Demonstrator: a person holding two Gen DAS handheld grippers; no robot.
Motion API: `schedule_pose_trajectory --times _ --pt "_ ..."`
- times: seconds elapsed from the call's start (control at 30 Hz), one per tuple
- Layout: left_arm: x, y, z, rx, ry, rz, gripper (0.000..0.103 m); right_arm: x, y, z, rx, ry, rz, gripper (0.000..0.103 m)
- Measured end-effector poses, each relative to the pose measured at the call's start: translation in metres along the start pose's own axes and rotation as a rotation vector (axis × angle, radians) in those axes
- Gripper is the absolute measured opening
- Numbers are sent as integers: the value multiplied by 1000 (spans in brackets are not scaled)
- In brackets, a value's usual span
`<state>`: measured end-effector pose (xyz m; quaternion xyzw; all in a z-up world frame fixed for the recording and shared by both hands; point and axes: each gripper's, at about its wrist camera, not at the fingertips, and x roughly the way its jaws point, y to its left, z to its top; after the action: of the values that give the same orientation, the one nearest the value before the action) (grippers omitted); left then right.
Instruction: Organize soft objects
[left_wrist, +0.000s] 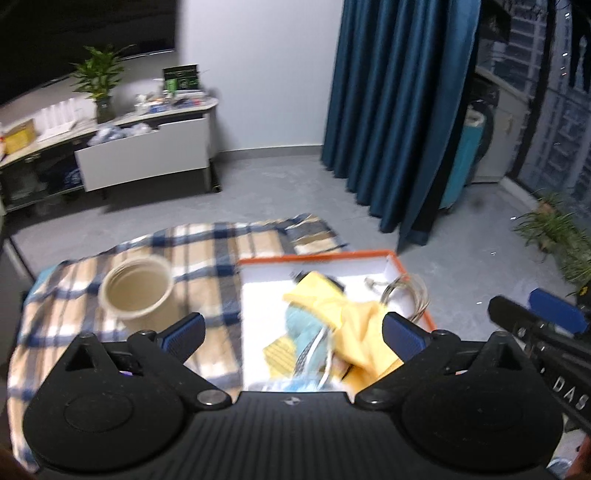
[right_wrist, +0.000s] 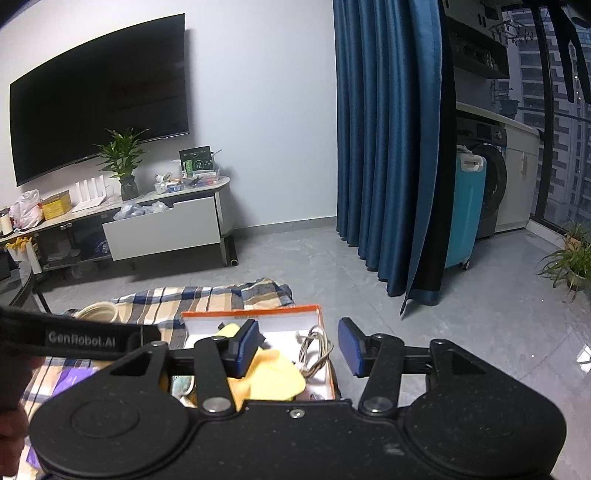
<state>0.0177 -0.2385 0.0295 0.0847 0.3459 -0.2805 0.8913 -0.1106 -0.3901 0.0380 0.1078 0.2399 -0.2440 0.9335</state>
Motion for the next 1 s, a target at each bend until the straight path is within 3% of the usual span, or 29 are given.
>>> schedule_pose_trajectory --times 0.37,1.0 --pt "-12 -3 -49 -2 103 48 103 -13 4 -32 -6 73 7 62" --pt "-6 -13 -98 -11 168 43 103 -17 1 -72 -9 136 -1 66"
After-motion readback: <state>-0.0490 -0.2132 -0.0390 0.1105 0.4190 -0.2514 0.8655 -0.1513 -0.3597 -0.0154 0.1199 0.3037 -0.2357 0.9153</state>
